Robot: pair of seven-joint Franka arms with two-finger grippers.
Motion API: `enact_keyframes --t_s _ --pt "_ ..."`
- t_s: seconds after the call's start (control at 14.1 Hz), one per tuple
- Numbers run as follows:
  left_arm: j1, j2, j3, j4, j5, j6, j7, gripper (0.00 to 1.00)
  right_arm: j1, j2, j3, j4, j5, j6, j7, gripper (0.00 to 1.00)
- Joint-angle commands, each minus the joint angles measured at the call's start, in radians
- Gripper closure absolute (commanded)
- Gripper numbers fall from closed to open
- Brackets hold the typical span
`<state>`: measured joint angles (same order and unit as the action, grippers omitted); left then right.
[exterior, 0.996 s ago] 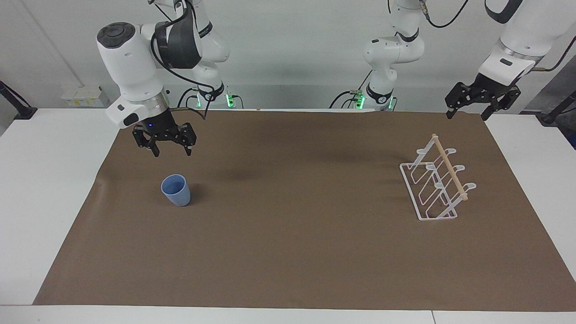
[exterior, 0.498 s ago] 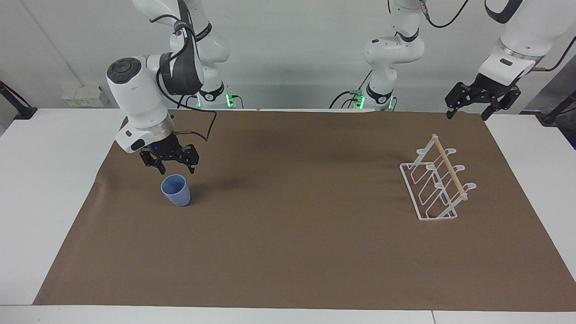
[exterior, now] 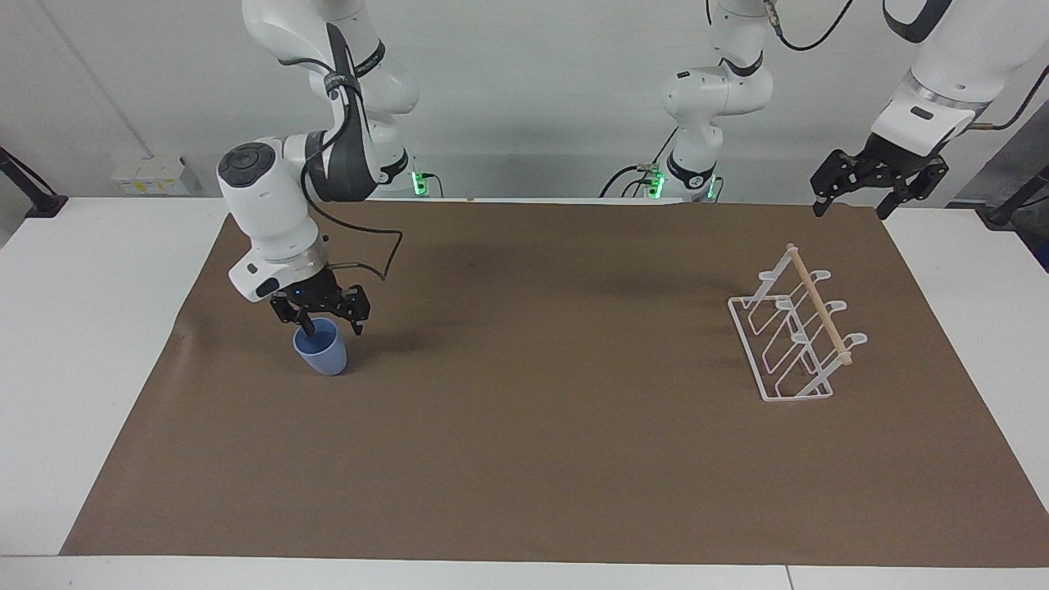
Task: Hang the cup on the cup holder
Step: 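Close the right gripper on the blue cup's rim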
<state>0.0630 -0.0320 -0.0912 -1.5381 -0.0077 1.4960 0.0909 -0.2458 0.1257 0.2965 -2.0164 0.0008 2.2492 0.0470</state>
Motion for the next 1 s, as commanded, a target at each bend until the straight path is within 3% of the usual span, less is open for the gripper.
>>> enact_keyframes --t_s 0.0,0.57,0.78,0.93 --pt "-0.003 -0.023 -0.004 -0.022 0.006 -0.01 -0.005 0.0 -0.009 -0.008 0.009 -0.036 0.015 0.044 0.007 0.14" --pt "0.04 -0.026 -0.002 -0.022 0.006 -0.039 -0.007 0.0 -0.012 0.008 0.009 -0.085 0.005 0.104 0.004 0.21" --pt "0.031 -0.025 -0.004 -0.022 0.006 -0.031 0.004 0.0 -0.013 0.008 0.009 -0.087 0.004 0.105 0.004 0.27" --pt "0.029 -0.025 -0.004 -0.022 0.006 -0.031 0.004 0.0 -0.015 0.008 0.007 -0.087 0.004 0.105 0.004 0.37"
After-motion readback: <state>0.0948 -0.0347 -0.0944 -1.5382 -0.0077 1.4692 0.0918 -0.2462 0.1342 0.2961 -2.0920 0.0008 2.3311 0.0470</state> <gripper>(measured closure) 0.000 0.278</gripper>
